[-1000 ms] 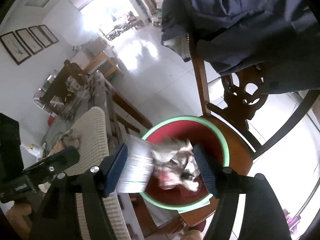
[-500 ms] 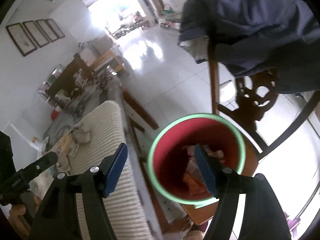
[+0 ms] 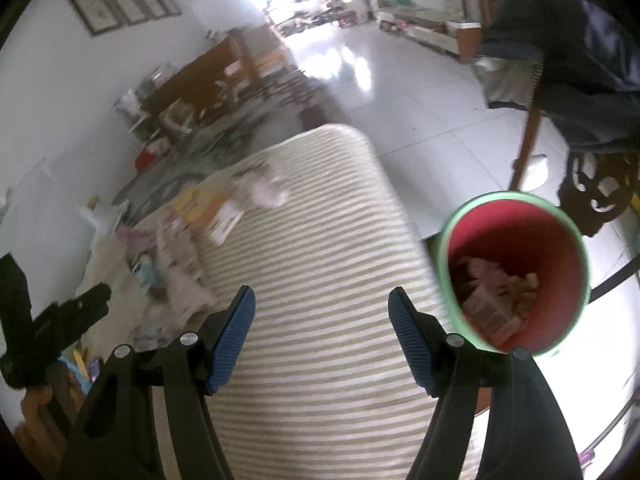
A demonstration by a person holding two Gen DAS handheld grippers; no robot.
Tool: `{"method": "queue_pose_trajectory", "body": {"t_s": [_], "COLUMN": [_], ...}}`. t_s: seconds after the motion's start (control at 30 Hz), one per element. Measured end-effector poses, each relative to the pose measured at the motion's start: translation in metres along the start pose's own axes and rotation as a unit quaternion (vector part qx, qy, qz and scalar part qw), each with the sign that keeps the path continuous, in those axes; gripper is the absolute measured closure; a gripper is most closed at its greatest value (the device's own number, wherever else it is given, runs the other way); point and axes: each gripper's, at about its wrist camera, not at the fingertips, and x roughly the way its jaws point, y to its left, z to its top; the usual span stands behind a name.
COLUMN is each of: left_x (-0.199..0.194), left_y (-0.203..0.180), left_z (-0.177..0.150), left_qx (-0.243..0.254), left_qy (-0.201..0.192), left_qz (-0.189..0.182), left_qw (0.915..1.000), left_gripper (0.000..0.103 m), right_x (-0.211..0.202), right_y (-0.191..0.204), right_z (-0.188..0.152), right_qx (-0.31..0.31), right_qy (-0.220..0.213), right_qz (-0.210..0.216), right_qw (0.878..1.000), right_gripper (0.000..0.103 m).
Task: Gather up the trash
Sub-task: 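Drop the milk carton and paper scrap into the red bin, return both tools to the table, then grasp the crumpled grey paper with the right tool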
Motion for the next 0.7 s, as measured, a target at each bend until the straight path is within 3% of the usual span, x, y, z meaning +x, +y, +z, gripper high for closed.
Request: {"method": "queue_pose_trajectory", "body": {"t_s": [0.2, 0.4, 0.67, 0.7], "left_x": [-0.012, -0.023, -0.028, -0.029], "left_y": [0.055, 0.082, 0.108, 0.11], "left_z": [0.001, 0.001, 0.001, 0.001], "left_qx": [-0.007, 0.0, -0.013, -0.013], "left_qy": [0.008, 0.008, 0.008, 0.008], "left_qz": [0.013, 0.012, 0.016, 0.015], "left_qw": [0.9999, 0.9999, 0.9998, 0.9998], "left_gripper": [0.02, 0.02, 0.02, 0.02], "right_x": [0.027, 0.074, 0.109, 0.113], "right_y": [0.065, 0.122, 0.153, 0.153], "right_z": [-0.025, -0.044, -0.055, -0.055], "right_qx": [-0.022, -0.051, -0.059, -0.057], "right_qy": [0.032, 0.099, 0.128, 0.132], "right_qz": [0.03, 0.074, 0.08, 0.079], "right_qw": [0.999, 0.991, 0.987, 0.986], "right_gripper": [0.035, 0.035, 0.035, 0.04]}}
